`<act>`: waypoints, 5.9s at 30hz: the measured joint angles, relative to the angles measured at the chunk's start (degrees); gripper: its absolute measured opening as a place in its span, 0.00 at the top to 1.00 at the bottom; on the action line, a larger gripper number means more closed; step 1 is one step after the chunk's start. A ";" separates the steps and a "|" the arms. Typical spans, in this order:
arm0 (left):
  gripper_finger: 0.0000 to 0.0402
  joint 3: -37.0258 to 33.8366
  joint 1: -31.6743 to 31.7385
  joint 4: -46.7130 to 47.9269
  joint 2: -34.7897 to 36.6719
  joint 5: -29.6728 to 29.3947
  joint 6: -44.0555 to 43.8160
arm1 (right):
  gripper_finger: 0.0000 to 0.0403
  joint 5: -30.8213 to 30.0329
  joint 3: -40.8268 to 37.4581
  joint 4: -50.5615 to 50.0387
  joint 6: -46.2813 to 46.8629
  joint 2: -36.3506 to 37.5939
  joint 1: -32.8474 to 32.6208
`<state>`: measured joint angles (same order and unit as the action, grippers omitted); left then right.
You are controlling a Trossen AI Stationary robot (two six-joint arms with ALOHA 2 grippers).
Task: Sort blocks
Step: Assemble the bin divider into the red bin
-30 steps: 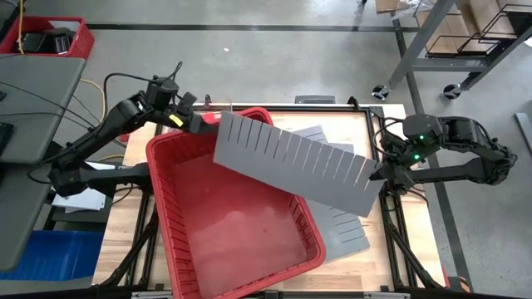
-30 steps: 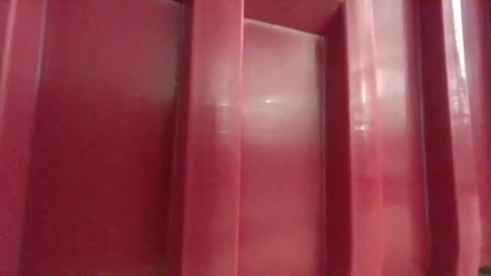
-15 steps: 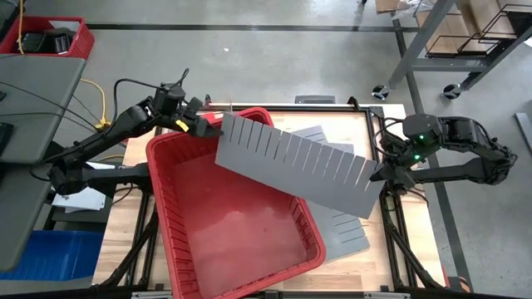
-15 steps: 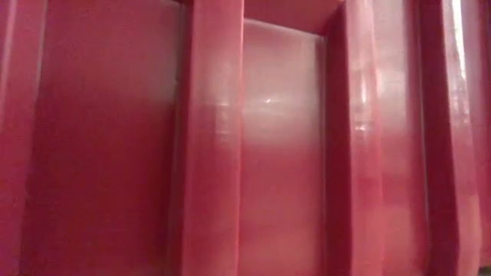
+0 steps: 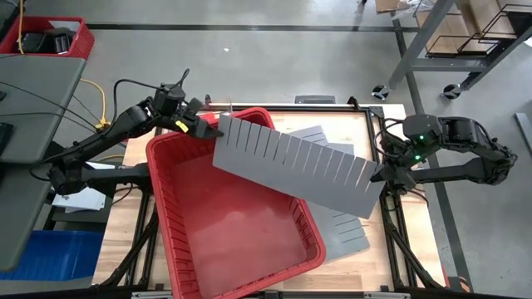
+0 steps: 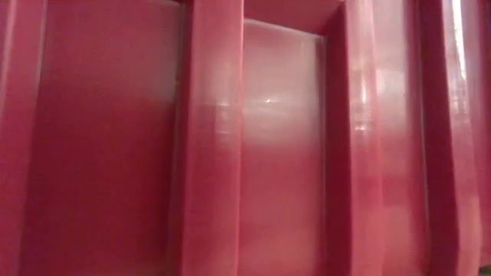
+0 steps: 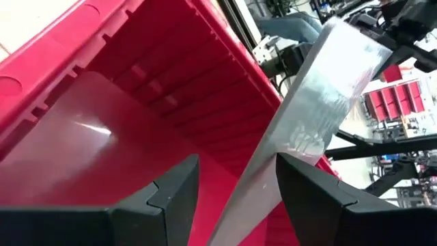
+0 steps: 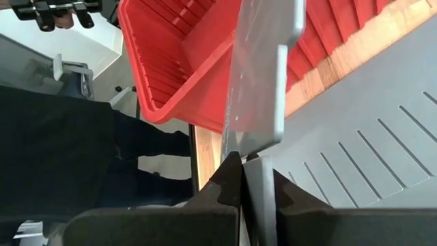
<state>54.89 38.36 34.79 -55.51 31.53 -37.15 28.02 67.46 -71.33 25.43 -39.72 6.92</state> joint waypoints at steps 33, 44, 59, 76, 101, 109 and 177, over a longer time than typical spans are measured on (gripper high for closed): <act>0.99 15.25 1.82 -16.54 -1.96 8.23 1.41 | 1.00 -6.20 0.11 19.84 -0.16 -1.58 -0.14; 1.00 16.98 9.01 -12.42 -7.47 6.35 22.95 | 1.00 -12.60 14.89 22.64 -3.04 -19.23 -12.66; 1.00 16.98 11.77 -22.89 -10.29 14.27 47.89 | 1.00 -34.56 39.14 20.71 7.44 -47.41 -30.36; 1.00 16.96 7.30 -29.04 -19.36 25.65 46.31 | 1.00 -43.15 55.75 12.19 26.54 -62.97 -40.47; 1.00 16.98 2.40 -47.65 -30.27 28.95 39.77 | 1.00 -39.05 55.47 -3.65 39.26 -64.13 -45.94; 1.00 16.98 2.09 -50.19 -30.25 28.98 37.45 | 1.00 -37.79 55.47 -4.18 39.10 -64.13 -45.97; 0.79 16.96 4.00 -37.39 -29.83 27.19 47.54 | 1.00 -35.90 63.30 -6.86 39.09 -67.08 -46.73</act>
<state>71.85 42.36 -2.60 -85.34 58.71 10.38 -7.88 130.76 -78.19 64.52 -106.80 -39.81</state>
